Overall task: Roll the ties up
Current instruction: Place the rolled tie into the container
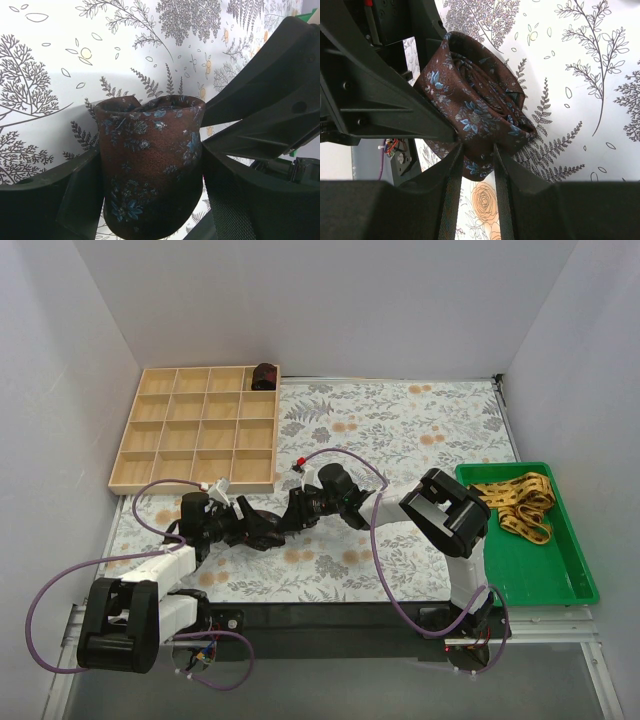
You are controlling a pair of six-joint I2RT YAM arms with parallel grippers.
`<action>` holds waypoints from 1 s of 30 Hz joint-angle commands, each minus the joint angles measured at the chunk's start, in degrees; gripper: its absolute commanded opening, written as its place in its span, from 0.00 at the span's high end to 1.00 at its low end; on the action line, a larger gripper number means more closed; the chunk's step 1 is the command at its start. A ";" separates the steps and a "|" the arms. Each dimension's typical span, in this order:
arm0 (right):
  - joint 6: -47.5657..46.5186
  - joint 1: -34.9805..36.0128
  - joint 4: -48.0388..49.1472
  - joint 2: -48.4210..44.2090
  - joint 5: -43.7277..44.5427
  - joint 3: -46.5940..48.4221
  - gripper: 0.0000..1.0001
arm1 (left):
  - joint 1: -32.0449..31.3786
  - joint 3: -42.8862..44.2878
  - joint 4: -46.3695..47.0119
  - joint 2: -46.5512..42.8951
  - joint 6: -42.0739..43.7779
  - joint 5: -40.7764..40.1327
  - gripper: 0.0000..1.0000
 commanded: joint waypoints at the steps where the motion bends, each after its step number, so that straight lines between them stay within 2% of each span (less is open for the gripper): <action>1: -0.23 0.72 2.07 0.50 -0.67 -0.99 0.68 | -0.76 -1.08 2.59 -0.51 -0.32 -1.99 0.37; 6: -0.67 0.63 2.16 0.42 -0.75 -1.26 0.68 | -0.85 -1.69 4.61 -0.51 -0.32 -3.41 0.40; 12: -1.20 0.72 2.16 -0.63 -0.49 -1.70 0.67 | -1.12 -2.84 7.60 -0.24 -0.32 -3.32 0.54; 16: -1.55 0.80 2.07 -2.48 -0.75 -2.22 0.66 | -1.20 -3.72 10.15 -1.82 -0.14 -2.88 0.69; 20: -2.60 0.37 1.63 -7.56 -0.67 -4.50 0.63 | -1.12 -2.93 10.77 -3.93 0.21 -1.92 0.75; 23: -4.18 -1.04 0.32 -13.26 -0.32 -7.05 0.59 | -1.12 0.84 8.49 -4.38 0.91 -0.95 0.77; 26: -9.18 -2.71 -4.59 -20.03 2.13 -10.39 0.50 | -1.12 8.65 4.10 -2.45 3.01 -0.94 0.77; 30: -17.00 -5.25 -16.52 -28.66 8.29 -13.55 0.31 | -0.50 20.78 0.93 4.40 6.09 -2.35 0.77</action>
